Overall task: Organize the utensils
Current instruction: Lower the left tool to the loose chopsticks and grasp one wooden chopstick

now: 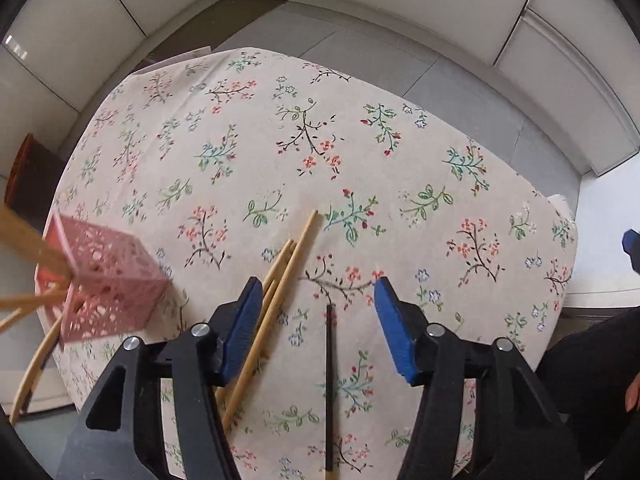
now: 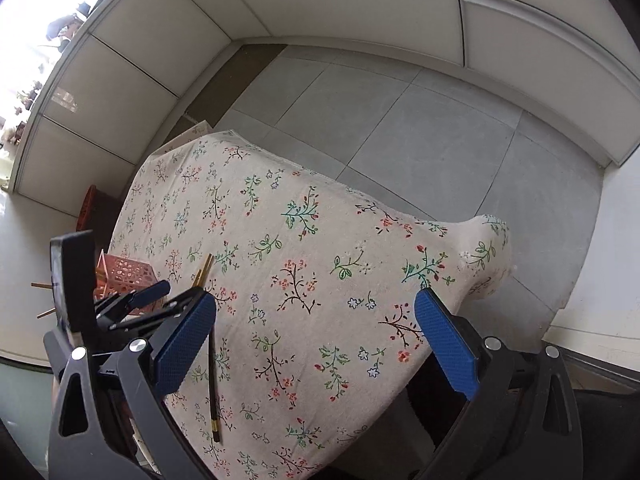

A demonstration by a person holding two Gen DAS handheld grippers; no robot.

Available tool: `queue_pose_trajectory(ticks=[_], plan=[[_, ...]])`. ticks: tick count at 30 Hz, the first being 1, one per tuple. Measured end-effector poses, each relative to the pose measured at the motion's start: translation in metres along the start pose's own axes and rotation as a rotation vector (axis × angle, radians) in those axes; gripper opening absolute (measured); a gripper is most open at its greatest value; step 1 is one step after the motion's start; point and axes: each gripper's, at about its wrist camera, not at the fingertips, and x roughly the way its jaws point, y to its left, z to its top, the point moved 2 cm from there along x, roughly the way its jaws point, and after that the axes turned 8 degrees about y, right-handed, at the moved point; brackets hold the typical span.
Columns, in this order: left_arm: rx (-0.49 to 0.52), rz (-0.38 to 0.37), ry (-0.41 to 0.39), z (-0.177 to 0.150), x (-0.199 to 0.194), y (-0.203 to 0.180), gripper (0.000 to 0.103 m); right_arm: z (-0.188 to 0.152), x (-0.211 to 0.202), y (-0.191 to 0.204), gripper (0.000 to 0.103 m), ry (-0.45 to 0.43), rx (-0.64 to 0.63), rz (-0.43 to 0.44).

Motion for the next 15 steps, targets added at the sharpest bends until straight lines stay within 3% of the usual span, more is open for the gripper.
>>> queue_pose_trajectory(ticks=[7,10,14,15], plan=[[0.076,0.042,0.071,0.028,0.035,0.006,0.041,0.003,0.005,-0.003,0.097,0.011,0.002,-0.007],[0.117,0.063,0.090,0.033,0.044,0.005,0.030,0.003,0.010,-0.001,0.097,0.031,-0.006,-0.019],[0.139,0.024,0.106,0.040,0.047,0.004,0.007,0.001,0.015,0.002,0.097,0.037,-0.027,-0.043],[0.149,0.032,0.109,0.041,0.048,0.003,0.006,0.001,0.016,0.003,0.097,0.041,-0.030,-0.046]])
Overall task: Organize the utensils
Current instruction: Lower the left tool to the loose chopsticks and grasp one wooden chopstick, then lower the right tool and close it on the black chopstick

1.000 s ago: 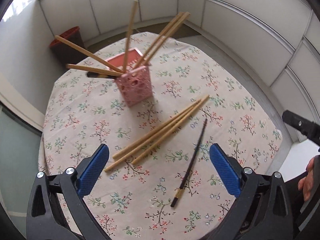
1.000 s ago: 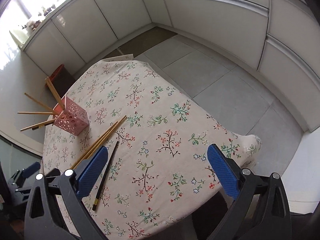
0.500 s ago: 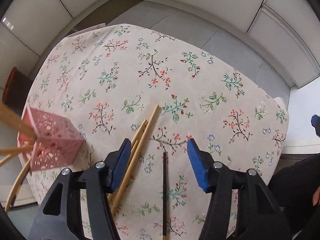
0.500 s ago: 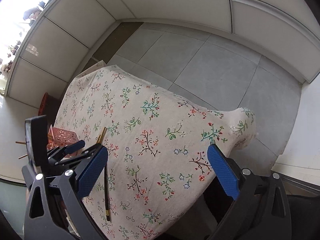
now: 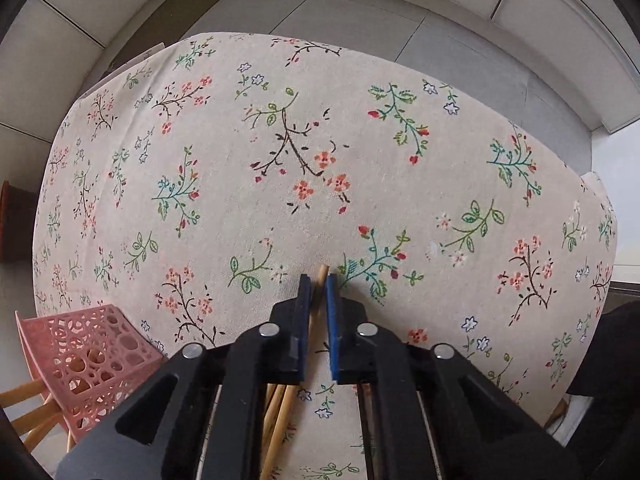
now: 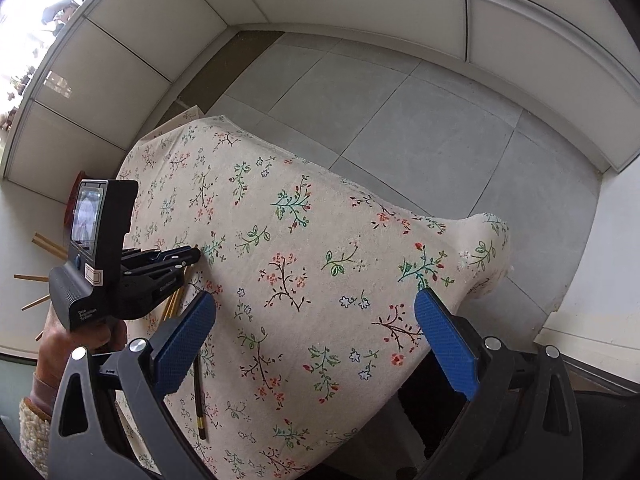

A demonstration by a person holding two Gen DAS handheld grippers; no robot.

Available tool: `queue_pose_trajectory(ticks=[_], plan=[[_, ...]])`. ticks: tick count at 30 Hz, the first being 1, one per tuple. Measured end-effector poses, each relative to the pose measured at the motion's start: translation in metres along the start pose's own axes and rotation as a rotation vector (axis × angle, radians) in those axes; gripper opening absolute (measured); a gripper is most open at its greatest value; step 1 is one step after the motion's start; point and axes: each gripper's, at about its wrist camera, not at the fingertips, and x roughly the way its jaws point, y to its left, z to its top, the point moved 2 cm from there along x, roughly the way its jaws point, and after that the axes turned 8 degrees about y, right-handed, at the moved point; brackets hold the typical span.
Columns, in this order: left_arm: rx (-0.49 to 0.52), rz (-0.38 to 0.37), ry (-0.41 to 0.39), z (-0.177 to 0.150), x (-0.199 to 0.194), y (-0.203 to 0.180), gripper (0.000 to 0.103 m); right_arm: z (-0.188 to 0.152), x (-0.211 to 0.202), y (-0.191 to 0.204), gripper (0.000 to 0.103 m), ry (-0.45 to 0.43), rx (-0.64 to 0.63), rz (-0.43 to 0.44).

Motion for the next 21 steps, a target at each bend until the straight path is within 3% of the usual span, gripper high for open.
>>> queue_pose_trajectory(ticks=[3,9,21], plan=[[-0.009,-0.001,-0.010,0.005,-0.001,-0.003,0.005,-0.003,0.005,0.005,0.097,0.023,-0.016,-0.003],[-0.101,-0.001,-0.144,-0.027,-0.039,0.007,0.004,-0.014,0.026,0.029,0.097,0.084,-0.083,-0.031],[-0.368,0.058,-0.420,-0.190,-0.139,0.021,0.004,-0.047,0.094,0.128,0.097,0.171,-0.256,-0.165]])
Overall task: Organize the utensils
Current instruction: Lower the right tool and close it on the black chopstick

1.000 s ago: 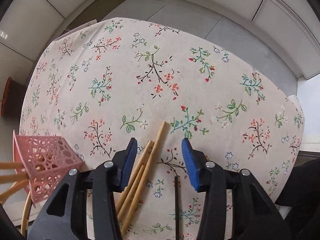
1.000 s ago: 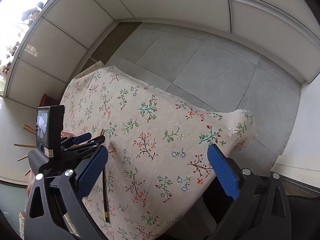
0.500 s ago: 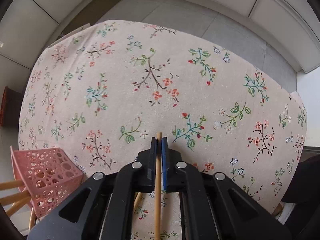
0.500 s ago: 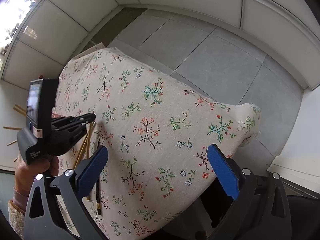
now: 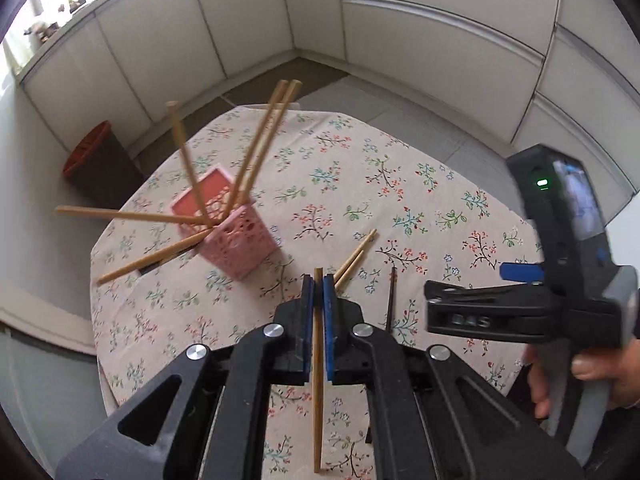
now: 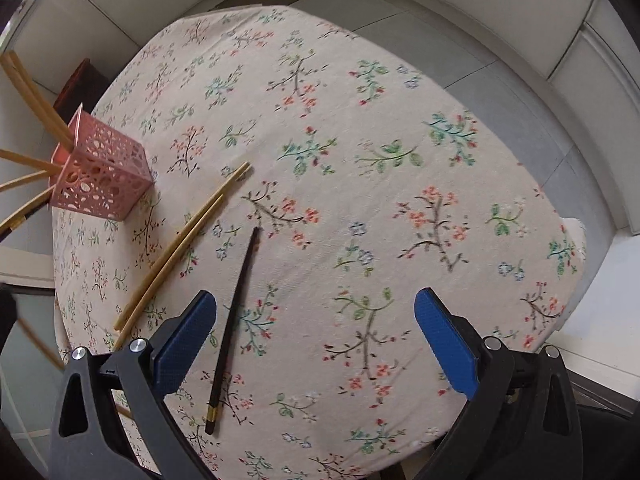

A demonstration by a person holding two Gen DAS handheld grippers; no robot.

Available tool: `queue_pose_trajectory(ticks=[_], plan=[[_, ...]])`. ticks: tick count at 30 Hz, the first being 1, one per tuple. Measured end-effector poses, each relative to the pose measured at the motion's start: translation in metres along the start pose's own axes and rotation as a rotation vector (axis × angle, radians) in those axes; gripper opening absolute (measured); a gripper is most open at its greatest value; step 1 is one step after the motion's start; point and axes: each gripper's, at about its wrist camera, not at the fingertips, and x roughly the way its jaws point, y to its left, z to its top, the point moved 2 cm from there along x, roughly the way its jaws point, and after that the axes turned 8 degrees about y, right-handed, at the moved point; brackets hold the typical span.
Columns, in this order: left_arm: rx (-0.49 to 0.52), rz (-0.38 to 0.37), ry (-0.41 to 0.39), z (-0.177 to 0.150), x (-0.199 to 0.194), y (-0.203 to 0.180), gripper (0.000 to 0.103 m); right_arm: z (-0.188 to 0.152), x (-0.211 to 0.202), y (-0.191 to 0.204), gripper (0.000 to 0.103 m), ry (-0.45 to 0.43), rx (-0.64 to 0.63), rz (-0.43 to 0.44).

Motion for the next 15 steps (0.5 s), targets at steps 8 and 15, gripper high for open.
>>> queue_pose_trajectory(ticks=[8,15], plan=[[-0.105,0.058,-0.086,-0.042,-0.047,0.019,0.004,0.006,0.045,0.039,0.084,0.091,0.004,-0.098],[-0.160,0.054,-0.122,-0.054,-0.059,0.029,0.004,0.011,0.041,0.059,0.033,-0.009,-0.071,-0.174]])
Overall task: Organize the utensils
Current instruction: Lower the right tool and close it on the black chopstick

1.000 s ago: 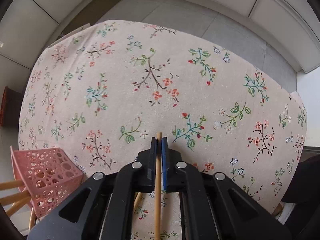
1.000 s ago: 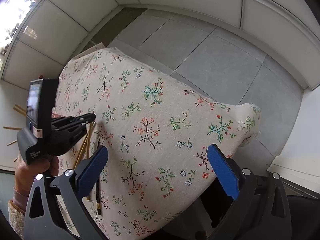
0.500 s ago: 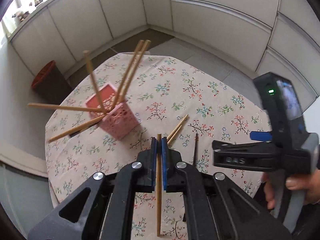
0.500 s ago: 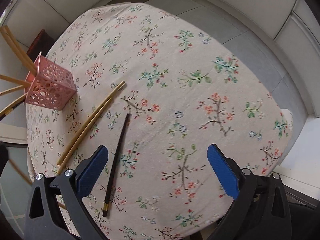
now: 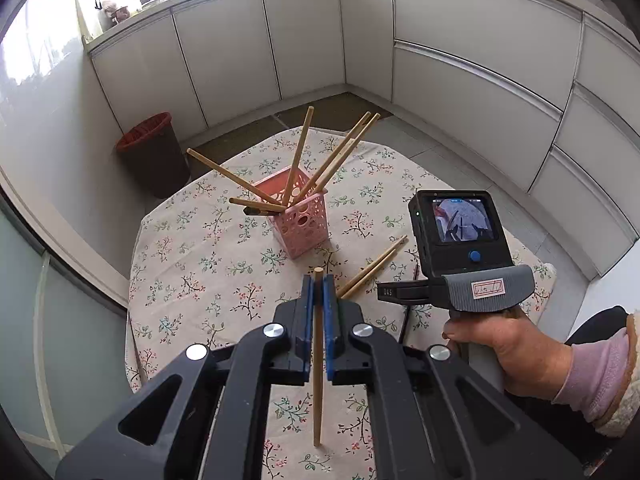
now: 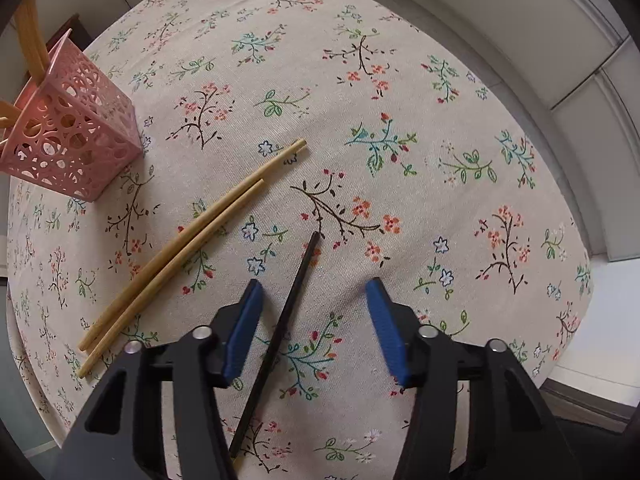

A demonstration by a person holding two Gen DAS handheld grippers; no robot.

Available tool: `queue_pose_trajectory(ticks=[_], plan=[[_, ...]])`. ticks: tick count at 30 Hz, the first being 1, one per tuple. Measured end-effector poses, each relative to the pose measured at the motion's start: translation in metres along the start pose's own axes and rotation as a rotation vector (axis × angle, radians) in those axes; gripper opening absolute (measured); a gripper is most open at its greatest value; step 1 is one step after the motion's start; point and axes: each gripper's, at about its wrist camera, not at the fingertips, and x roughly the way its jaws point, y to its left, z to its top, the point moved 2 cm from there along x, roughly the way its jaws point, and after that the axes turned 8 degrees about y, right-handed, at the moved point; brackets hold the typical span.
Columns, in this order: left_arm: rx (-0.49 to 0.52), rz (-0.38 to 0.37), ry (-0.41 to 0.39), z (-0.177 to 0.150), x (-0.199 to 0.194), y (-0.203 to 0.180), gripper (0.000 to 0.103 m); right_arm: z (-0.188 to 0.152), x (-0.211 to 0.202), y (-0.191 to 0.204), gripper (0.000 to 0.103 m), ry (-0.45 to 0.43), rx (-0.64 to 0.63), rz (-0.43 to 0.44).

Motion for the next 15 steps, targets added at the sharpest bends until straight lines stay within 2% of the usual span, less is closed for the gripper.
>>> queue_pose_trajectory(ticks=[1,2,5,9,15], plan=[[-0.008,-0.002,-0.003,0.001,-0.001,-0.001,0.004,0.001,-0.002,0.000,0.013,-0.010,-0.014,0.014],[-0.014,-0.004,-0.007,0.000,-0.002,-0.001,0.004,0.002,-0.004,-0.001,0.010,-0.009,-0.024,0.037],[-0.025,-0.009,-0.016,0.000,-0.004,-0.001,0.004,0.002,-0.006,-0.011,0.006,0.002,-0.012,0.125],[-0.058,-0.025,-0.037,0.000,-0.011,0.001,0.004,-0.003,-0.029,-0.026,0.004,-0.047,-0.033,0.191],[-0.098,-0.054,-0.068,0.000,-0.024,0.004,0.004,-0.027,-0.091,-0.047,0.004,-0.200,-0.142,0.239]])
